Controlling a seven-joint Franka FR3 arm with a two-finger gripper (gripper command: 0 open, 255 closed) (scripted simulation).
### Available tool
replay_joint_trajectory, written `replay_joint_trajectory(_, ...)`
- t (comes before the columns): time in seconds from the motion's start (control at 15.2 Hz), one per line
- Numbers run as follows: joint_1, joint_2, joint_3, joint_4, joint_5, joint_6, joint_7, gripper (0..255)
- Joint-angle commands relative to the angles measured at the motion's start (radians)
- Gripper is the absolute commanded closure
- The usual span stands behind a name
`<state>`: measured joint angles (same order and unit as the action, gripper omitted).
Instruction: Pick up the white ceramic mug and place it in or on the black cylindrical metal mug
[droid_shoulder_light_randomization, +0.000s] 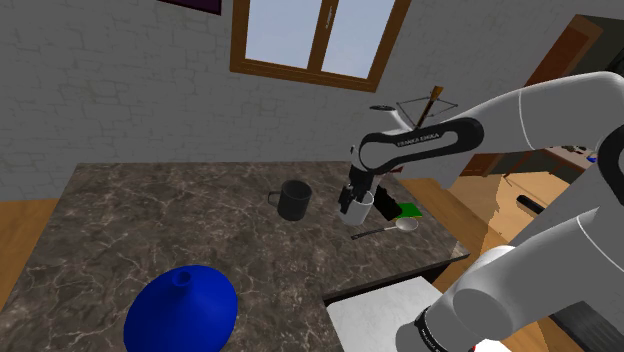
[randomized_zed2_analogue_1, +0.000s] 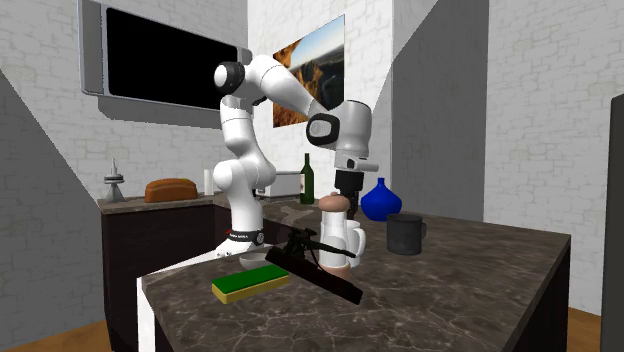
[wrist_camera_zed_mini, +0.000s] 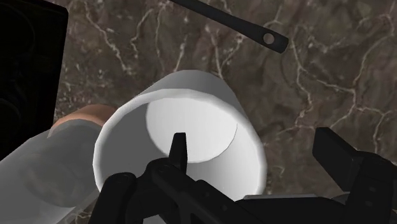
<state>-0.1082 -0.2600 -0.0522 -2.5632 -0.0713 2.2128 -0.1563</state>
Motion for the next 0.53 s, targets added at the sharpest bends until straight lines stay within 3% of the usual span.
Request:
replay_joint_trajectory(0.0,0.000,0.004,0.000,-0.003,0.000,0.007,0.001,0)
replay_joint_trajectory(0.33,0.000,0.004,0.000,-0.003,0.000,0.007,0.001,0)
replay_joint_trajectory(0.4,0.000,0.004,0.000,-0.003,0.000,0.007,0.001,255)
replay_joint_trajectory(0.46,0.000,0.004,0.000,-0.003,0.000,0.007,0.001,255)
